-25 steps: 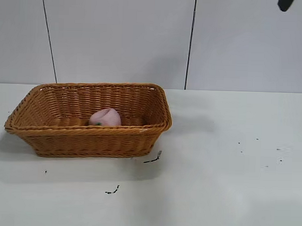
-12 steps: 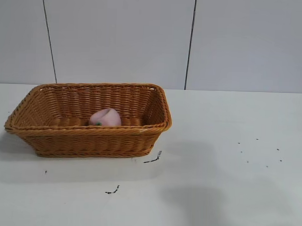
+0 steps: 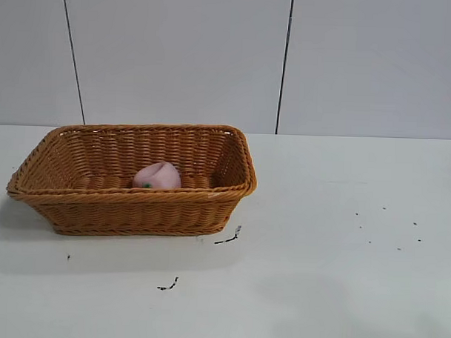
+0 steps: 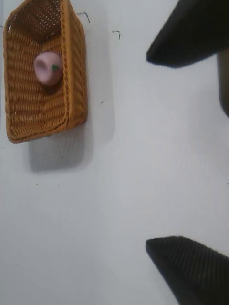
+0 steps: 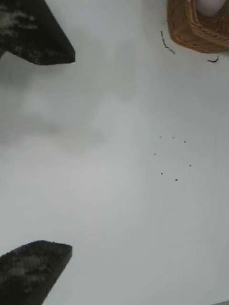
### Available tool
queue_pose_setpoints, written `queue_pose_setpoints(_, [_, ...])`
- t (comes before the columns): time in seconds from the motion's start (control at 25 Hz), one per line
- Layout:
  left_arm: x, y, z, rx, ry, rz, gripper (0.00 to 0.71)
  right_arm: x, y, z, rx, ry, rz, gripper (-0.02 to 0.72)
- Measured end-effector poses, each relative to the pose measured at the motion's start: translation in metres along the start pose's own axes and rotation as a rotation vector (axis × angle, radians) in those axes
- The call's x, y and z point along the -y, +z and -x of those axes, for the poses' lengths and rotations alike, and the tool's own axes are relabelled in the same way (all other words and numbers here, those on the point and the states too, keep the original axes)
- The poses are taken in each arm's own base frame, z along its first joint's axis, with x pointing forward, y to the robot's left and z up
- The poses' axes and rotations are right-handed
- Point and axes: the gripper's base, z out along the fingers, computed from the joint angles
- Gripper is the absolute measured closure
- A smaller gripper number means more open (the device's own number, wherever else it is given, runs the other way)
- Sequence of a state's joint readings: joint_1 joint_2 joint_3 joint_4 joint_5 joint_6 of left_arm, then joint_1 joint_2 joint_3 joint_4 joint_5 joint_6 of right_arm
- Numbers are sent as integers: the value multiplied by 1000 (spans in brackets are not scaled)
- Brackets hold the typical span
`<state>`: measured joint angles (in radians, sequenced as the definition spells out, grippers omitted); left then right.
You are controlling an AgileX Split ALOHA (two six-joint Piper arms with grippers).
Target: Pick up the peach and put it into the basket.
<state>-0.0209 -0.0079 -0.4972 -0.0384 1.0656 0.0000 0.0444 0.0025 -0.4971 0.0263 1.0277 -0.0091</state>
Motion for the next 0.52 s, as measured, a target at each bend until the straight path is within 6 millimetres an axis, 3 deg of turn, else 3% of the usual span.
queue_pose_setpoints(0.52, [0, 0, 0, 0, 0, 0, 17, 0, -1, 0, 7, 1, 3, 8])
